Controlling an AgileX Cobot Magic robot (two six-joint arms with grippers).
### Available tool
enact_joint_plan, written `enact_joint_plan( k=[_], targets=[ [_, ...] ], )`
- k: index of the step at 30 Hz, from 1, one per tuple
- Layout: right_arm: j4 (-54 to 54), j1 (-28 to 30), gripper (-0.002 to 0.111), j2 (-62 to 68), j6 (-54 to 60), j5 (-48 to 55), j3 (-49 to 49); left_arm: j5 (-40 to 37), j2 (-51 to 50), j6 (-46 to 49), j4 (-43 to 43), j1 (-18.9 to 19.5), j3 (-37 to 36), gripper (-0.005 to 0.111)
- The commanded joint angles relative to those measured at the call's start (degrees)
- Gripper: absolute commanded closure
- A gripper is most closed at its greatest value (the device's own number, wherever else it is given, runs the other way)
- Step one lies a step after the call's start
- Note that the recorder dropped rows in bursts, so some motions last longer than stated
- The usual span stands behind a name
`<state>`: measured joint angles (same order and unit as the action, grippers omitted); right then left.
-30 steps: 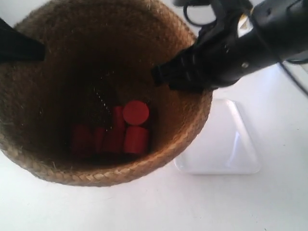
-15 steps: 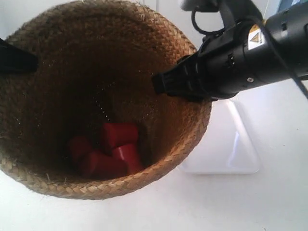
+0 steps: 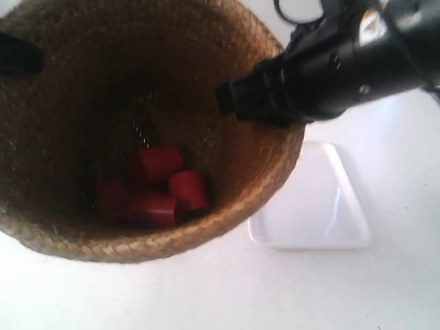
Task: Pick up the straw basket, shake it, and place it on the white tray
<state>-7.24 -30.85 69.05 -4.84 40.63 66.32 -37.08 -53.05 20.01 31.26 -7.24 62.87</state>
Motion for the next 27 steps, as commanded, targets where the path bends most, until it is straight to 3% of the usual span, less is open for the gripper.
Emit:
enact_joint_plan(
  k=[1,3,5,9,23,25,27],
  targets=[
    [0.8,-1.7,0.108,-8.2,5.5,-4.4,3.7,-2.7,4.6,2.1,2.4,-0.2,5.5,0.107],
    [10.8,-0.7,0.108,-4.4,-5.5,-8.7,-4.1,0.9,2.0,-2.2,-3.6,0.1,-1.1,0.107],
    [12.9,0.8,0.108,-1.3,-12.0,-3.6,-5.3,0.3,-0.2,-10.6,-6.0,0.8,-3.8,0.107],
    [10.7,-0.1,0.108,-1.7,-7.1,-6.7,-5.1,0.7,0.1,-1.7,1.5,0.6,-3.4,0.107],
    [10.3,0.0,0.108,2.5,-7.0,-8.8,-5.1,4.0,-0.8,-0.3,0.5,0.8,-3.5,0.107],
    [8.9,0.0,0.108,1.6,-6.6,-4.2,-1.5,1.9,-0.5,-2.4,1.5,0.8,-0.7,0.107],
    [3.8,-0.2,0.108,-1.8,-2.0,2.3,4.9,-4.2,1.9,-2.2,4.1,0.8,6.4,0.107]
  ],
)
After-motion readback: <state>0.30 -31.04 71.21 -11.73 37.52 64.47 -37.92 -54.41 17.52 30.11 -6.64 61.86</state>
